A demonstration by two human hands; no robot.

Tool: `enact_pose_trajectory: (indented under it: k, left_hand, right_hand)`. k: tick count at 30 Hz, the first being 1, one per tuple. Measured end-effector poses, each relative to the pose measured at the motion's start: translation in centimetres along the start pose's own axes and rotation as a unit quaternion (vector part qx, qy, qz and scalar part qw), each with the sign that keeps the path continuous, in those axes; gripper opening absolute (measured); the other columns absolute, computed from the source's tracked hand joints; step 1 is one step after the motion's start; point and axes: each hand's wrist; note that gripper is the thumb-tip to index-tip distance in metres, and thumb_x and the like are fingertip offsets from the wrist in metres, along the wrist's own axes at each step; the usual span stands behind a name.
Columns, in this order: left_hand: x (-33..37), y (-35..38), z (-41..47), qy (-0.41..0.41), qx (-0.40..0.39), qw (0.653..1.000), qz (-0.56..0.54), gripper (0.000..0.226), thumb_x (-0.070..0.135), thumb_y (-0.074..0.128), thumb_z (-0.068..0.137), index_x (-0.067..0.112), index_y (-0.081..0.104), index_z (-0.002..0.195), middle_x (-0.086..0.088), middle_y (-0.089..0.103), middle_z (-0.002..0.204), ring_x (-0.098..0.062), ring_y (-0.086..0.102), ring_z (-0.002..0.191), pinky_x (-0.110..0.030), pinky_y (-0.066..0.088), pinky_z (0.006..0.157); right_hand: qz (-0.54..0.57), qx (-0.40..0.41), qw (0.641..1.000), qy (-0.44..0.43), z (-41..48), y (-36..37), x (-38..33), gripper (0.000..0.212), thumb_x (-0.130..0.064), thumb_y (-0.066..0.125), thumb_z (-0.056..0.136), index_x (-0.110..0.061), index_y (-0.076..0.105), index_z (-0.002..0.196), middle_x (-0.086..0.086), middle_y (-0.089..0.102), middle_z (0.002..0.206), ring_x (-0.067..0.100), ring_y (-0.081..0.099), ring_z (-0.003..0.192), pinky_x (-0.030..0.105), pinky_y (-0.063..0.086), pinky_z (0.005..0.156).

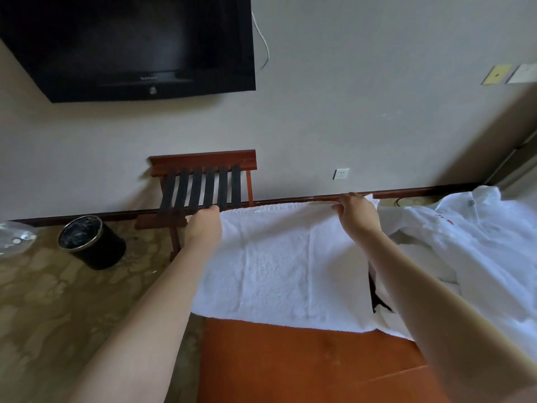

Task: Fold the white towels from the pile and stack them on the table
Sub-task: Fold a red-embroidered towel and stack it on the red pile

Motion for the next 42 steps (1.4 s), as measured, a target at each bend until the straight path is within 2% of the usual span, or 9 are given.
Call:
enact_pose_trajectory:
  k: [6, 14, 19, 22, 25, 29, 32, 35, 42]
  left_hand:
    - [-0.7, -4.4, -2.2, 0.026, 0.135, 0.986, -0.098, 0.019, 0.005, 0.043, 0.097, 0.001, 0.058, 0.106, -0.017, 0.062, 0.102, -0.032, 0.059, 0.09, -0.036, 0.047, 0.071]
    - [-1.9, -8.5, -8.4, 0.034, 0.303, 0.916, -0.26, 0.014, 0.007, 0.048, 0.09, -0.003, 0.059, 0.09, -0.018, 0.06, 0.088, -0.035, 0.053, 0.086, -0.033, 0.035, 0.066]
    - [-2.4, -9.9, -12.1, 0.049, 0.386, 0.886, -0.251, 0.018, 0.011, 0.056, 0.083, -0.005, 0.064, 0.082, -0.019, 0.063, 0.075, -0.037, 0.058, 0.073, -0.034, 0.035, 0.058]
    - [-2.7, -10.7, -13.7, 0.059, 0.427, 0.867, -0.249, 0.038, 0.025, 0.042, 0.078, -0.005, 0.064, 0.074, -0.019, 0.061, 0.067, -0.036, 0.055, 0.057, -0.038, 0.043, 0.053]
    - [-2.9, -10.8, -13.9, 0.065, 0.455, 0.853, -0.246, 0.037, 0.027, 0.04, 0.073, -0.003, 0.059, 0.063, -0.016, 0.055, 0.056, -0.031, 0.05, 0.049, -0.036, 0.042, 0.046]
    - [-2.7, -9.4, -12.7, 0.036, 0.433, 0.864, -0.254, 0.03, 0.026, 0.041, 0.072, 0.001, 0.048, 0.057, -0.006, 0.04, 0.051, -0.021, 0.033, 0.049, -0.027, 0.03, 0.047]
    - [-2.6, -7.3, -10.7, 0.017, 0.375, 0.901, -0.216, 0.022, 0.018, 0.053, 0.074, 0.003, 0.048, 0.059, -0.009, 0.043, 0.052, -0.022, 0.036, 0.05, -0.026, 0.028, 0.049]
    - [-2.4, -5.1, -8.1, -0.016, 0.264, 0.95, -0.164, 0.018, 0.016, 0.056, 0.084, 0.002, 0.053, 0.072, -0.008, 0.047, 0.065, -0.026, 0.041, 0.059, -0.024, 0.025, 0.049]
    - [-1.1, -0.7, -2.3, -0.023, 0.098, 0.99, -0.096, 0.018, 0.012, 0.044, 0.096, 0.001, 0.058, 0.103, -0.017, 0.062, 0.099, -0.033, 0.06, 0.089, -0.035, 0.044, 0.066]
  right_hand:
    - [0.1, 0.109, 0.989, 0.0, -2.0, -4.5, -1.6, 0.019, -0.018, 0.056, 0.095, -0.001, 0.066, 0.091, 0.014, 0.059, 0.091, 0.034, 0.057, 0.079, 0.031, 0.029, 0.06]
    - [0.239, 0.267, 0.933, -0.03, -7.4, -8.9, -3.4, 0.015, -0.016, 0.057, 0.095, -0.005, 0.067, 0.091, 0.009, 0.059, 0.098, 0.029, 0.06, 0.077, 0.037, 0.047, 0.068]
    - [0.249, 0.362, 0.895, -0.081, -10.4, -9.9, -3.7, 0.01, -0.007, 0.056, 0.092, -0.004, 0.064, 0.086, 0.009, 0.055, 0.089, 0.021, 0.05, 0.068, 0.03, 0.041, 0.067]
    - [0.237, 0.395, 0.882, -0.097, -11.4, -10.1, -3.7, 0.01, -0.009, 0.055, 0.09, -0.008, 0.062, 0.083, 0.002, 0.051, 0.083, 0.013, 0.044, 0.068, 0.026, 0.035, 0.063]
    - [0.225, 0.406, 0.882, -0.088, -11.6, -10.0, -3.9, 0.011, -0.01, 0.054, 0.09, -0.01, 0.06, 0.081, 0.002, 0.053, 0.079, 0.015, 0.047, 0.071, 0.025, 0.033, 0.061]
    - [0.206, 0.395, 0.892, -0.077, -11.2, -9.1, -3.9, 0.01, -0.011, 0.055, 0.088, -0.012, 0.058, 0.079, 0.001, 0.053, 0.078, 0.015, 0.047, 0.073, 0.021, 0.026, 0.06]
    - [0.167, 0.351, 0.92, -0.046, -10.0, -7.3, -3.4, 0.012, -0.016, 0.056, 0.09, -0.012, 0.061, 0.08, 0.003, 0.057, 0.082, 0.022, 0.054, 0.074, 0.028, 0.03, 0.057]
    - [0.138, 0.273, 0.952, -0.013, -8.5, -4.8, -2.5, 0.016, -0.019, 0.057, 0.094, -0.008, 0.065, 0.086, 0.007, 0.062, 0.088, 0.032, 0.059, 0.076, 0.029, 0.033, 0.057]
    - [0.123, 0.118, 0.985, 0.032, -3.7, 0.5, 0.0, 0.016, -0.016, 0.059, 0.092, -0.002, 0.065, 0.088, 0.013, 0.063, 0.095, 0.034, 0.057, 0.085, 0.03, 0.031, 0.058]
Point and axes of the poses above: each hand's wrist, its own z-axis towards the middle knuckle, its own y-axis out of the palm, x = y × z
